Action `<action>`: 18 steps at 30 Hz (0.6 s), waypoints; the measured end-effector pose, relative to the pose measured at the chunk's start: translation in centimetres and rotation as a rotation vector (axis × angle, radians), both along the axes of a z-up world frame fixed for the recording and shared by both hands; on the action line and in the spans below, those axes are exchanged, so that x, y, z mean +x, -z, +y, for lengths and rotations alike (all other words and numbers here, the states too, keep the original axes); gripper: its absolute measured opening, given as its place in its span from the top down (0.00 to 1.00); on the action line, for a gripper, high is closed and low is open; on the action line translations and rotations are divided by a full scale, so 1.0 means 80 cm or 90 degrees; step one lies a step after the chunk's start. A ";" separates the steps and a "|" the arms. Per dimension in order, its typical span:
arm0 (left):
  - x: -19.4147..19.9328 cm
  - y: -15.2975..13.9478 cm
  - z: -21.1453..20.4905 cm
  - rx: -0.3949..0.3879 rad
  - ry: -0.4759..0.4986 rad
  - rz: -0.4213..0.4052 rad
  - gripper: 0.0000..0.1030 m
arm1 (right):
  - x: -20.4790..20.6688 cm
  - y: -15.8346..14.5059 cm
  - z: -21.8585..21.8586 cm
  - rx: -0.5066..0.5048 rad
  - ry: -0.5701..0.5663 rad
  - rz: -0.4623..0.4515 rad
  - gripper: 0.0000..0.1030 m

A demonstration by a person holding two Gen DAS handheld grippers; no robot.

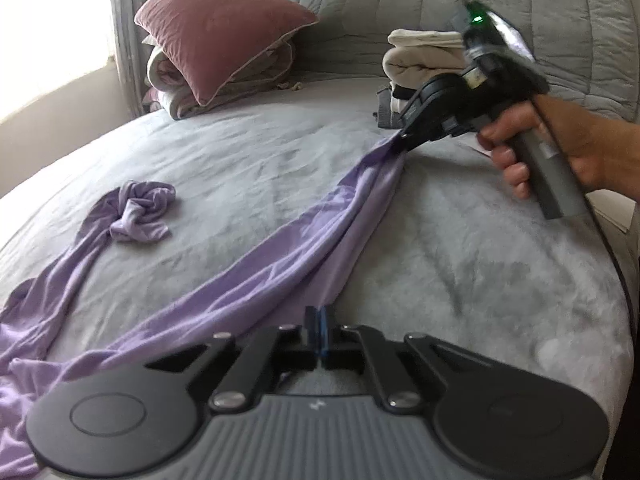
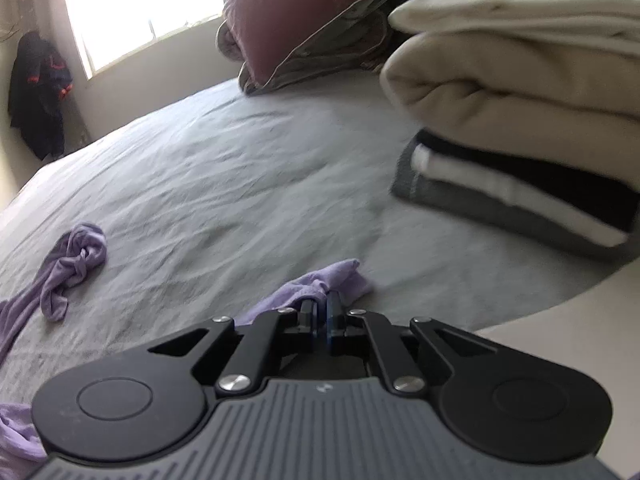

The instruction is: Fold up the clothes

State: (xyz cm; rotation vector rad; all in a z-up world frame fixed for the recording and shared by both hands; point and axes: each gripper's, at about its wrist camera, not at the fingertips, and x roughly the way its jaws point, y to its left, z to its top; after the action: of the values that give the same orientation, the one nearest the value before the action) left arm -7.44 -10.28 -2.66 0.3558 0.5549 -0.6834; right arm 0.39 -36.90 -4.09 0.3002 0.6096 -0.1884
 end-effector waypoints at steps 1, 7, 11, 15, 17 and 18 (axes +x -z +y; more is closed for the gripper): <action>0.000 -0.002 0.001 -0.006 -0.001 0.000 1.00 | -0.004 -0.005 -0.002 -0.001 0.003 -0.003 0.97; -0.009 -0.020 0.014 -0.056 0.017 0.013 1.00 | -0.022 -0.034 0.000 -0.066 -0.005 0.036 0.97; -0.024 -0.029 0.022 -0.075 0.048 0.008 1.00 | -0.039 -0.050 0.009 -0.116 -0.017 0.056 0.97; -0.037 -0.029 0.026 -0.083 0.089 0.033 1.00 | -0.057 -0.053 0.014 -0.156 -0.028 0.095 0.97; -0.040 -0.025 0.027 -0.077 0.105 0.051 1.00 | -0.062 -0.044 0.013 -0.158 -0.043 0.132 0.97; -0.043 -0.022 0.027 -0.069 0.110 0.055 1.00 | -0.062 -0.038 0.012 -0.157 -0.052 0.151 0.96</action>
State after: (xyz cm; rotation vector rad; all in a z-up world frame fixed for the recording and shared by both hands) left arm -10.85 -8.13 -0.90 0.2751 0.5710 -0.8958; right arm -4.58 -35.91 -1.05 0.0131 0.8241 -0.2195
